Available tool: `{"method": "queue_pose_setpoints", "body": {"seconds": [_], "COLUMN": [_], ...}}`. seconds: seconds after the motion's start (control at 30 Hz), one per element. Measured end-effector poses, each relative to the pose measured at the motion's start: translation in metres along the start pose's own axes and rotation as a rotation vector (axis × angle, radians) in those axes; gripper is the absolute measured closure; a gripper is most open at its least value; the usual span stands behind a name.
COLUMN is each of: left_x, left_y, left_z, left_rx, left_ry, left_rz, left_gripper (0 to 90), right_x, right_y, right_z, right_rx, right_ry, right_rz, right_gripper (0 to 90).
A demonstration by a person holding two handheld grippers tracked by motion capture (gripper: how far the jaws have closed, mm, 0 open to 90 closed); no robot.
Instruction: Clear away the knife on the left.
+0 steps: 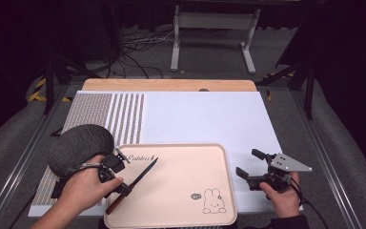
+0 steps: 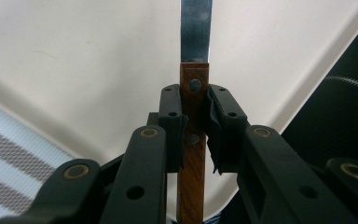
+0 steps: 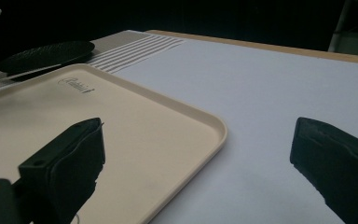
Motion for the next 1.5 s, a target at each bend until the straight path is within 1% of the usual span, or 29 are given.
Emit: {"method": "queue_pose_setpoints", "body": {"seconds": [0.13,0.33,0.43,0.47,0.53,0.63,0.8,0.87,0.97,1.0,1.33,1.37,1.4,1.43,1.47,1.5], "left_x": [0.001,0.006,0.009,0.010,0.010,0.011,0.013,0.014,0.014,0.015,0.016,0.017,0.017,0.017,0.016,0.015], "left_y": [0.004,0.011,0.013,0.014,0.016,0.019,0.022,0.023,0.024,0.025,0.026,0.026,0.025,0.025,0.025,0.024], "left_z": [-0.002,-0.006,-0.007,-0.008,-0.009,-0.009,-0.010,-0.010,-0.010,-0.010,-0.011,-0.011,-0.012,-0.011,-0.011,-0.011], "left_rx": [0.008,0.018,0.022,0.027,0.027,0.033,0.042,0.052,0.056,0.063,0.061,0.058,0.054,0.054,0.056,0.053], "left_ry": [-0.022,-0.047,-0.055,-0.053,-0.063,-0.064,-0.087,-0.086,-0.096,-0.104,-0.105,-0.099,-0.094,-0.094,-0.094,-0.087], "left_rz": [0.006,-0.015,-0.016,-0.024,-0.021,-0.022,-0.028,-0.032,-0.032,-0.039,-0.038,-0.048,-0.053,-0.051,-0.047,-0.050], "left_gripper": [77.3,77.3,77.3,77.3,77.3,77.3,77.2,77.2,77.2,77.2,77.0,76.7,73.8,68.4,65.9,65.4], "right_x": [0.000,0.000,0.000,0.000,0.000,-0.001,0.000,-0.001,-0.001,-0.001,-0.002,-0.001,-0.002,-0.002,-0.002,-0.002], "right_y": [0.000,0.000,0.000,0.000,0.000,0.000,0.000,0.000,0.000,0.000,0.000,0.000,0.000,0.000,0.000,0.000], "right_z": [0.000,0.000,0.000,0.000,0.000,0.000,0.001,0.001,0.001,0.001,0.001,0.001,0.001,0.001,0.001,0.001], "right_rx": [0.000,0.000,0.001,0.001,0.002,0.002,0.002,0.002,0.001,0.001,-0.002,-0.003,-0.003,-0.002,-0.001,-0.001], "right_ry": [0.000,0.000,0.000,-0.001,0.000,0.004,0.004,0.005,0.009,0.010,0.013,0.013,0.013,0.014,0.014,0.014], "right_rz": [0.000,0.001,0.000,0.000,0.000,0.001,0.000,0.000,0.000,0.000,0.000,-0.001,0.000,0.000,-0.001,-0.001], "right_gripper": [4.1,4.1,4.0,4.0,4.1,4.1,4.1,4.1,4.1,4.0,4.1,4.1,4.1,4.1,4.1,4.1]}}
Point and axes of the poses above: each handheld gripper's, and its own axes: y roughly forward along the jaws, z roughly out of its underside, x roughly to its left, the point moved 8 cm from there along y, roughly forward along the jaws, and after that the axes turned 12 degrees about x, right-handed, at the moved point
